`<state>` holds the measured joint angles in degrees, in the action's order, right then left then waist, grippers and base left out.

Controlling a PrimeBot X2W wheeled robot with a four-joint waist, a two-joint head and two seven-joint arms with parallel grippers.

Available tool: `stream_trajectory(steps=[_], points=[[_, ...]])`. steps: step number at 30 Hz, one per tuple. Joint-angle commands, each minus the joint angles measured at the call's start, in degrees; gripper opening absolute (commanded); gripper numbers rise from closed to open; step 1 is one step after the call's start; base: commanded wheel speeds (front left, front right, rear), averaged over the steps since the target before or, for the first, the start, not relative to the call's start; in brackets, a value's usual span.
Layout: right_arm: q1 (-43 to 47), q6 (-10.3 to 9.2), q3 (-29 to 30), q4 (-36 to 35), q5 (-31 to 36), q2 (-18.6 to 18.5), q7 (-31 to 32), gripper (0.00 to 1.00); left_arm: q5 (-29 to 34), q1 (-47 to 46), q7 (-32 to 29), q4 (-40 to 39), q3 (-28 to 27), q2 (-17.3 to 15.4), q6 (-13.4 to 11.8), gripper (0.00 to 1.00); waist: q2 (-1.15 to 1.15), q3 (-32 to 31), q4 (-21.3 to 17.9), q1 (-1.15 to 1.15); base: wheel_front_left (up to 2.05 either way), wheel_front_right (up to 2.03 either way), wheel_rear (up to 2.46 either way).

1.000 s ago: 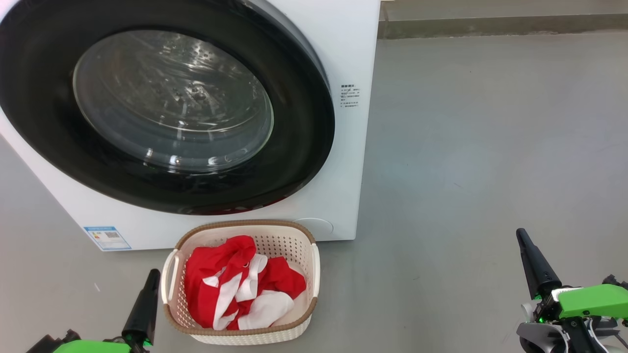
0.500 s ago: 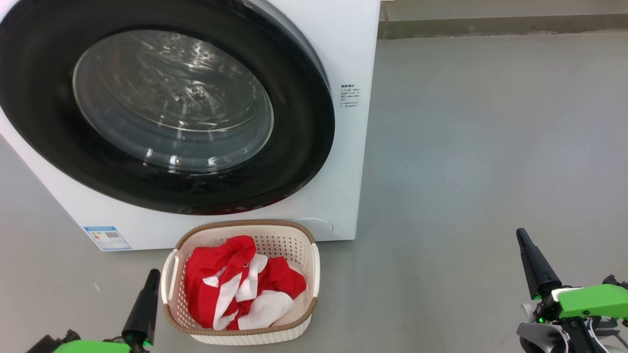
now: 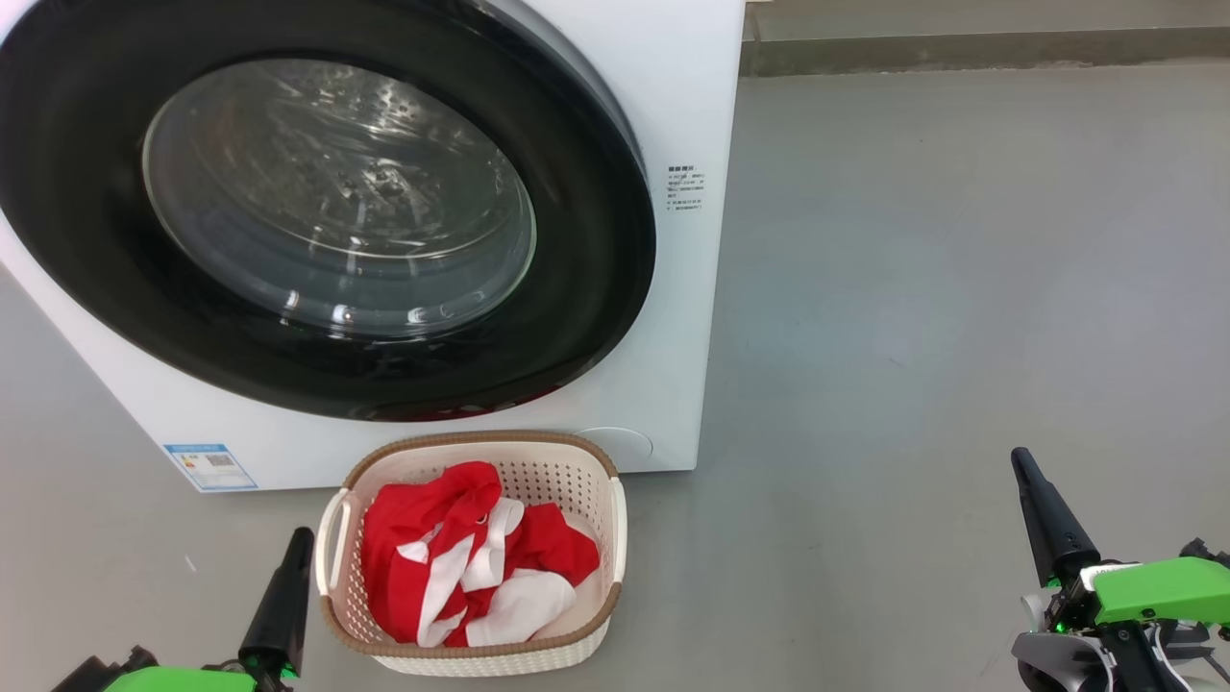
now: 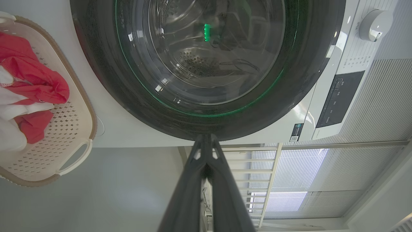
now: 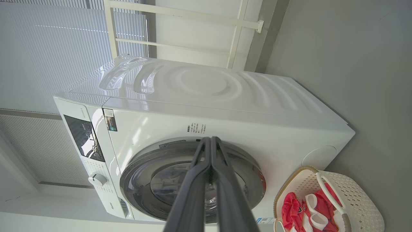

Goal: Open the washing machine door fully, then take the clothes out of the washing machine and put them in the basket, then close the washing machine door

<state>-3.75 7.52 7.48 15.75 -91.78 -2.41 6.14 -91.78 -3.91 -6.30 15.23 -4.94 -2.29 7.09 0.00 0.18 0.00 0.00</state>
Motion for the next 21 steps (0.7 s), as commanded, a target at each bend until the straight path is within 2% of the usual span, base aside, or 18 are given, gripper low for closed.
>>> stream_trajectory(steps=[1, 21], points=[[-2.43, -0.03, -0.89, -1.72, -0.34, -0.47, 0.4, 0.0, -0.4, -2.27, -0.18, -1.2, -1.57, -0.59, 0.4, 0.0, 0.0, 0.0, 0.0, 0.0, 0.0, 0.0, 0.0], [-2.43, -0.03, -0.89, -1.72, -0.34, -0.47, 0.4, 0.0, -0.4, -2.27, -0.18, -1.2, -1.57, -0.59, 0.4, 0.0, 0.0, 0.0, 0.0, 0.0, 0.0, 0.0, 0.0]])
